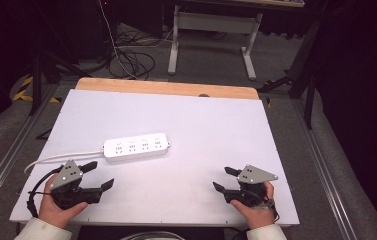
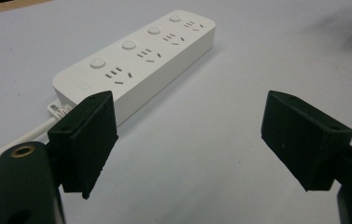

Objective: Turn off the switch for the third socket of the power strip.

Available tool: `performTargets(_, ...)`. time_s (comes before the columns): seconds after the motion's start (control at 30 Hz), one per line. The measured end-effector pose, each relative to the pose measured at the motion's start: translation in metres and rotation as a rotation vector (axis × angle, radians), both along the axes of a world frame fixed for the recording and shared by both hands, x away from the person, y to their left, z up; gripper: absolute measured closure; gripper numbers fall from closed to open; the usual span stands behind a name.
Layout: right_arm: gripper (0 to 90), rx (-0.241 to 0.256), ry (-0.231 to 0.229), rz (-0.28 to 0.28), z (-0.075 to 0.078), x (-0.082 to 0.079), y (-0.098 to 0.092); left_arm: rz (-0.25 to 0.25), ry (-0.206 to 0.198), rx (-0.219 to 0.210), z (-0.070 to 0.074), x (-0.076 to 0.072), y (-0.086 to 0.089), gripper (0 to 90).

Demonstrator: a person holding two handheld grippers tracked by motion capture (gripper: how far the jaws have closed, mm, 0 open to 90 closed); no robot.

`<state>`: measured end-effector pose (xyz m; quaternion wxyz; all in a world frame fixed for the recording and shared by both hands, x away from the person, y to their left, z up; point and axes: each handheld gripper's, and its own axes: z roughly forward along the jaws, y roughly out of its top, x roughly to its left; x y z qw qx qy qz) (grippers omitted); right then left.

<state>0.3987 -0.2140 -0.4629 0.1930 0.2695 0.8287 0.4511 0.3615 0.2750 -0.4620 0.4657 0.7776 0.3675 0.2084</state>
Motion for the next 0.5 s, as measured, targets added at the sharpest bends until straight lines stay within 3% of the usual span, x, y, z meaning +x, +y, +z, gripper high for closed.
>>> performTargets(0.27, 35.1, 0.004, -0.001, 0.002, -0.0010, 0.0002, -0.0006, -0.003, -0.014, 0.038, 0.0018, -0.0007, -0.0009, 19.0)
performTargets(0.5, 35.0, -0.003, 0.001, 0.001, -0.0014, 0.0003, -0.0004, -0.007, -0.012, 0.041, 0.0030, -0.0018, -0.0020, 19.5)
